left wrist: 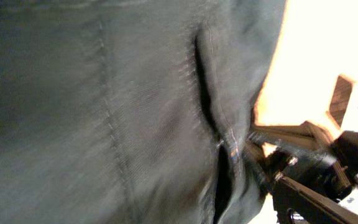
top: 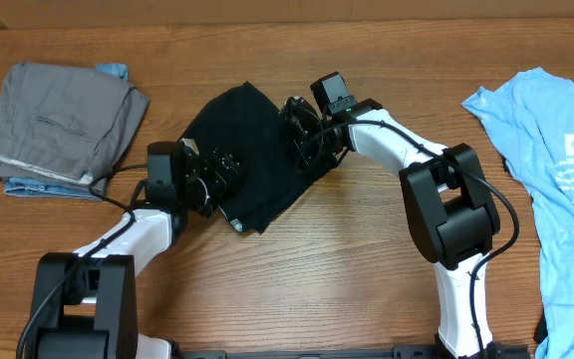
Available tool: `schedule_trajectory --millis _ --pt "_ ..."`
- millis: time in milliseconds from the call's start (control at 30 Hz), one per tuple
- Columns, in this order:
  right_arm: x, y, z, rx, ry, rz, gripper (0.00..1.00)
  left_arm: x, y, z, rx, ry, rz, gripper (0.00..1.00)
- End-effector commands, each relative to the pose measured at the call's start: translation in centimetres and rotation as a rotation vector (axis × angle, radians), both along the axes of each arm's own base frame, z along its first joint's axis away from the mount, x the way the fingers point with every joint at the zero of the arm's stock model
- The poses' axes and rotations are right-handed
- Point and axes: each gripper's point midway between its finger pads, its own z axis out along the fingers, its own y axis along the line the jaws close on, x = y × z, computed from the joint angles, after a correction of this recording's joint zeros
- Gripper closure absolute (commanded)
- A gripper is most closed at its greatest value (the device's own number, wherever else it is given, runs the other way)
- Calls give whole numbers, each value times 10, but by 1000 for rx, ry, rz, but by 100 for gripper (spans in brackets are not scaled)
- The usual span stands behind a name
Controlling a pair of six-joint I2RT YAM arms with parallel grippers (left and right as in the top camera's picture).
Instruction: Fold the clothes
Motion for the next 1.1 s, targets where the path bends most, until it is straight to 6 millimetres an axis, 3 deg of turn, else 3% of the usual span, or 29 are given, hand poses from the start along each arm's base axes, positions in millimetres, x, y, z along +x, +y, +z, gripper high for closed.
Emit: schedule_trajectory --millis 0,433,500,600,633,667,800,867,900,933,967,1000,1033,1067 --pt "-13 -8 -23 -45 64 -1 96 15 -9 0 7 -63 2 0" --pt "-16 -9 -24 -50 78 -2 96 8 -11 -31 51 4 2 0" --pt "-16 -9 -24 -49 81 -8 96 8 -11 -31 66 -12 -21 21" --pt "-15 -9 -23 -46 105 -47 96 4 -14 -32 101 -41 -93 81" --pt "-16 -9 -23 -45 110 -52 96 2 -14 -33 106 -33 -98 91" --pt "-16 -8 -23 -41 114 -53 96 1 -13 -35 107 -23 -99 96" --pt "-10 -7 -10 -32 112 -106 96 0 -14 -35 107 -20 -109 96" --pt "9 -15 25 -31 67 -196 96 3 -18 -27 99 -49 -139 96" --pt "19 -20 52 -17 26 -231 96 5 -19 -22 98 -61 -145 96" --pt "31 -29 90 5 -34 -284 96 9 -20 -13 108 -77 -155 96" --pt "41 -43 127 21 -88 -358 88 12 -19 -4 127 -95 -168 96" --pt "48 -62 163 38 -132 -447 78 16 -18 6 154 -113 -182 96" --pt "50 -84 204 74 -173 -532 46 19 -15 16 192 -116 -188 96" --pt "49 -96 225 97 -194 -568 28 21 -11 23 223 -116 -189 96"
